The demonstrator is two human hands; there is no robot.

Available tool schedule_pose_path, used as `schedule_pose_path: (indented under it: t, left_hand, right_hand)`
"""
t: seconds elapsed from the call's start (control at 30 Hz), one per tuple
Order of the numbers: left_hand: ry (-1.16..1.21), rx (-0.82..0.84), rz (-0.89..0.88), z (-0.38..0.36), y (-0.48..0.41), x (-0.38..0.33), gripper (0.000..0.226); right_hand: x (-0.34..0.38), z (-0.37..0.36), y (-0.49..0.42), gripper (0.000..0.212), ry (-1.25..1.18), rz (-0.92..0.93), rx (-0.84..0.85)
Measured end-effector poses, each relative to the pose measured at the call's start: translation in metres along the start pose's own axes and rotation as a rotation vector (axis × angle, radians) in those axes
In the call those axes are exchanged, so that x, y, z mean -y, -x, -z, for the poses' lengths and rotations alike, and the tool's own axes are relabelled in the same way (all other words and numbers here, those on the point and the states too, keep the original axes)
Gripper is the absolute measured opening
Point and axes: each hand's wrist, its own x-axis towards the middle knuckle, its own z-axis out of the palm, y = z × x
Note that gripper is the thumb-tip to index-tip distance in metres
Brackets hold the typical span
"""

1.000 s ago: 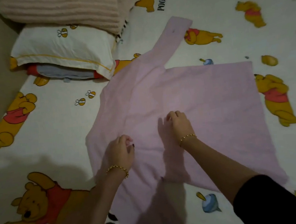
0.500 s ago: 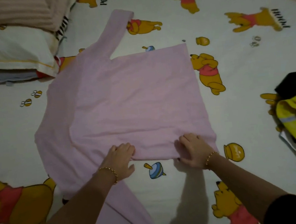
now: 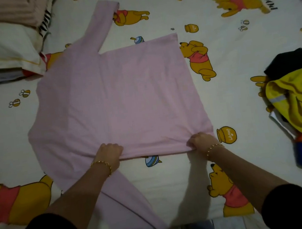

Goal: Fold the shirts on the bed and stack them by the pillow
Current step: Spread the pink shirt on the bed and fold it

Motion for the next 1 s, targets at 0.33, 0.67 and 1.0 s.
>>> schedule_pose_path:
  t: [0.33, 0.67, 1.0]
  left_hand:
    - [0.307, -0.244, -0.026, 0.049, 0.009, 0.035, 0.026]
    - [0.482, -0.395, 0.086, 0.145, -0.102, 0.099, 0.019]
    - [0.554, -0.413, 0.179, 0.200, -0.256, 0.170, 0.022]
  right_hand:
    - [0.017, 0.075, -0.022, 0.020, -0.167, -0.013, -0.110]
    - [0.004, 0.171, -0.138, 0.019, -0.306, -0.032, -0.204]
    - [-0.064, 0.248, -0.286, 0.036, -0.401, -0.153, -0.480]
